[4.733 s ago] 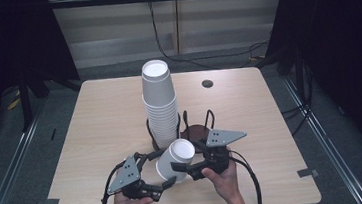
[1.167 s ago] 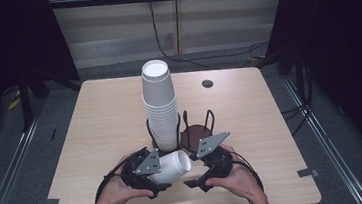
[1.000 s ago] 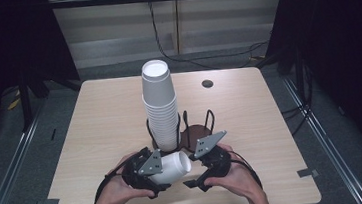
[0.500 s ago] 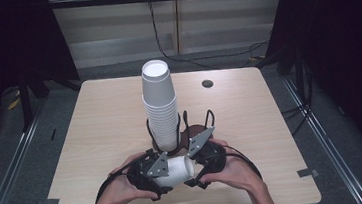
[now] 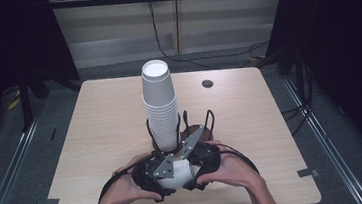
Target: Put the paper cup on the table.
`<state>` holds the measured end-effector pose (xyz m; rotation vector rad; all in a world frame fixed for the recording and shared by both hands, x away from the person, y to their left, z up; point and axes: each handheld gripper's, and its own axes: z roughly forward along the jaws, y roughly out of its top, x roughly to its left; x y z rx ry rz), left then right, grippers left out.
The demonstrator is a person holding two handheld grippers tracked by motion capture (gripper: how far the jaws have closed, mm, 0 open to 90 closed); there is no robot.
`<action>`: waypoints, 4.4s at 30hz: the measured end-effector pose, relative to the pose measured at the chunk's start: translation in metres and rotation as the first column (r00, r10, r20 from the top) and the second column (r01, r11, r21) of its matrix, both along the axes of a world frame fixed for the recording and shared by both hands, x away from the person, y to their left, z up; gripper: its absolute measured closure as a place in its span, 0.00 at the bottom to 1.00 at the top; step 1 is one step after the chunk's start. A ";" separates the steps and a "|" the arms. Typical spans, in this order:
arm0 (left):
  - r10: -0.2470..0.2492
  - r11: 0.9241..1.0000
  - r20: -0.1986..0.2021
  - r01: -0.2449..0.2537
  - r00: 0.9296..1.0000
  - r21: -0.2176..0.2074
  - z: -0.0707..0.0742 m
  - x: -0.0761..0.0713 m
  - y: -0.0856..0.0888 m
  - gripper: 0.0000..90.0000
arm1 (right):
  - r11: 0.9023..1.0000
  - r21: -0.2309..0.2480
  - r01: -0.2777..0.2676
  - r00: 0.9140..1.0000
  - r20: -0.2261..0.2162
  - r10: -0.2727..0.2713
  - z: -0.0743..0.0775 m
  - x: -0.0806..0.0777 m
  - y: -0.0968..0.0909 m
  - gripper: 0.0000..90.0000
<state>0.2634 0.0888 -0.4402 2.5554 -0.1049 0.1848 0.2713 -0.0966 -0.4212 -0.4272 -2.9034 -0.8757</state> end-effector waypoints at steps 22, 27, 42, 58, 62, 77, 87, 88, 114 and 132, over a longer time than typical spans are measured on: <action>-0.037 0.999 -0.003 0.037 0.999 -0.031 0.001 0.000 0.000 0.17 | 0.999 0.036 -0.032 0.999 -0.012 0.033 -0.001 0.001 -0.001 0.25; -0.044 0.997 -0.003 0.044 0.999 -0.064 0.000 0.000 0.002 0.14 | 0.999 0.039 -0.036 0.999 -0.013 0.036 -0.001 0.002 -0.002 0.26; -0.039 0.980 -0.004 0.037 0.999 -0.194 0.005 0.000 0.011 0.15 | 0.998 0.044 -0.035 0.999 0.001 0.035 0.002 -0.001 -0.003 0.26; 0.012 0.932 0.001 -0.011 1.000 -0.363 0.018 -0.003 0.030 0.18 | 0.999 0.051 -0.011 1.000 0.002 0.011 0.000 -0.001 -0.009 0.26; 0.035 0.918 -0.009 -0.036 0.999 -0.394 0.016 -0.002 0.037 0.18 | 0.998 0.063 0.014 1.000 0.009 -0.014 -0.001 -0.001 -0.013 0.26; 0.103 0.855 -0.047 -0.113 0.994 -0.506 0.002 -0.003 0.062 0.18 | 0.985 0.139 0.105 0.992 0.052 -0.113 -0.005 -0.004 -0.032 0.26; 0.115 0.823 -0.093 -0.147 0.989 -0.549 -0.005 -0.005 0.066 0.18 | 0.945 0.288 0.152 0.984 0.051 -0.173 -0.013 -0.009 -0.044 0.26; 0.111 0.820 -0.100 -0.147 0.989 -0.554 -0.005 -0.004 0.067 0.18 | 0.945 0.288 0.152 0.984 0.051 -0.173 -0.013 -0.009 -0.044 0.26; 0.125 0.761 -0.155 -0.195 0.980 -0.618 -0.021 -0.003 0.068 0.17 | 0.799 0.579 0.162 0.977 0.020 -0.213 -0.046 -0.015 -0.057 0.25; 0.097 0.718 -0.172 -0.189 0.980 -0.670 -0.018 0.006 0.064 0.16 | 0.785 0.609 0.118 0.982 0.044 -0.181 -0.048 -0.019 -0.052 0.25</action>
